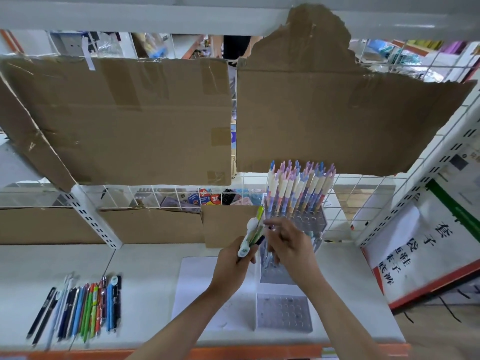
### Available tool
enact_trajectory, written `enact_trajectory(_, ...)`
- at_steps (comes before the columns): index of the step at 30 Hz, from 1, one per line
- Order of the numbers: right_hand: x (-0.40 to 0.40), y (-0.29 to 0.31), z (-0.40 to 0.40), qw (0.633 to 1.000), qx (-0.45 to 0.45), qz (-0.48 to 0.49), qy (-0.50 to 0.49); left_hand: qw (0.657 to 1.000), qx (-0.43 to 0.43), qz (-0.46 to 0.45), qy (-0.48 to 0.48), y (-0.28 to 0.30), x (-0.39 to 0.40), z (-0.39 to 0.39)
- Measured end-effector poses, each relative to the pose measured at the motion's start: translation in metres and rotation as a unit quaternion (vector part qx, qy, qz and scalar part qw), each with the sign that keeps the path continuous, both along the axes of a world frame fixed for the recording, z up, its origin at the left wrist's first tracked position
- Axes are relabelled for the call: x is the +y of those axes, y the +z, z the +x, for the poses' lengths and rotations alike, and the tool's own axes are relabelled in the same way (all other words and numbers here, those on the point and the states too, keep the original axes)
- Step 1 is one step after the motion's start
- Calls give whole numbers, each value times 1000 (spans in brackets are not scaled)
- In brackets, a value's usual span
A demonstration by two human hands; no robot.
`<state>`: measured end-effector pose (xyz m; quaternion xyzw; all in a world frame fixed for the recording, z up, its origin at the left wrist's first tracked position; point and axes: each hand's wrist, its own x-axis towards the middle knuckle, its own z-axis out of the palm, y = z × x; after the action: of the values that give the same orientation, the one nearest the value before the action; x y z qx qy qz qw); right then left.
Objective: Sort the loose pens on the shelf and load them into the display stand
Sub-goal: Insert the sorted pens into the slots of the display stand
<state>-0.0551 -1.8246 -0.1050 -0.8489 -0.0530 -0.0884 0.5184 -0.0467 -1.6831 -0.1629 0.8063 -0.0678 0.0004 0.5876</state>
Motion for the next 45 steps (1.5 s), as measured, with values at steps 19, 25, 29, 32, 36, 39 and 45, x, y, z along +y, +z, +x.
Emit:
enact_trajectory(19, -34, -36, 8, 978, 128, -143, -80, 995, 57, -59, 51, -1, 15, -1)
enact_trajectory(25, -27, -61, 21, 975, 163, -146, -49, 997, 52, -49, 38, 1, 10, -3)
enact_trajectory(29, -23, -76, 22, 963, 208, -167, -34, 997, 53, -40, 31, -3, 10, -3)
enact_trajectory(32, -21, -86, 21, 960, 227, -154, -50, 998, 48, -31, 30, -3, 9, -4)
enact_trajectory(36, -18, -95, 25, 946, 259, -190, -30, 999, 41, -15, 27, -4, 8, -6)
enact_trajectory(39, -17, -100, 24, 944, 258, -203, -31, 999, 37, -11, 29, -3, 7, -7)
enact_trajectory(45, -26, -80, 15, 956, 239, -169, -34, 999, 31, 0, 27, -4, 9, -5)
